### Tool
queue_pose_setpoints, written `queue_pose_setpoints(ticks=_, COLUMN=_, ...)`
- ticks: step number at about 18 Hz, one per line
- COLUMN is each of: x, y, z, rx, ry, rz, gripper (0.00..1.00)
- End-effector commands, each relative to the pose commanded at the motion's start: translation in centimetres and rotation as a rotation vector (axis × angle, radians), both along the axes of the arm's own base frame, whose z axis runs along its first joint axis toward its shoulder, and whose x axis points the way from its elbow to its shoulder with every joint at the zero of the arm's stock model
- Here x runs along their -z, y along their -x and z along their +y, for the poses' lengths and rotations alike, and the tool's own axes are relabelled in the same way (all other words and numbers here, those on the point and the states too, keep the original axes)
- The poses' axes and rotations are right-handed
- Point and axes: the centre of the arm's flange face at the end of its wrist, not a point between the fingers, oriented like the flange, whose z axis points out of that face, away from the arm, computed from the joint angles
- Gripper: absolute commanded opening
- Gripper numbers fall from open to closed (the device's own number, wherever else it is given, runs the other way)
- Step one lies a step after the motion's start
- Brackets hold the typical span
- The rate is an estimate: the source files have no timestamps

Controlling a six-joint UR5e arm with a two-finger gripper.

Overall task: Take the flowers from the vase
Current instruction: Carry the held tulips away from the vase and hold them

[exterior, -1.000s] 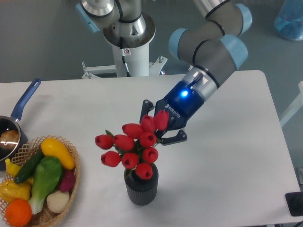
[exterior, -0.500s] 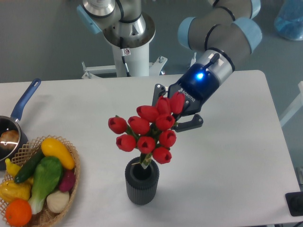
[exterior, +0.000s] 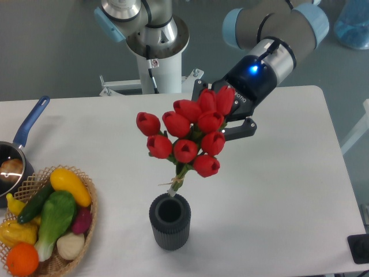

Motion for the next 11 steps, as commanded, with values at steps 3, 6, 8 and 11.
queue_pose_setpoints(ticks=3, x=1.4, y=3.8, z=-4.0, rx=-0.091, ry=0.015, rz=0.011, gripper=0.0)
queue_pose_setpoints(ticks=6, x=5.0, y=7.6, z=-6.4, rx=-0.157, ry=0.061, rz=0.084, gripper=0.0)
queue_pose_setpoints(ticks=8, x=6.5, y=8.5, z=-6.7, rx=-0.202, ry=0.164, rz=0.108, gripper=0.0)
queue_pose_setpoints(ticks=11, x=8.8, y=9.1, z=-6.9, rx=-0.255, ry=0.319, rz=0.146, gripper=0.0)
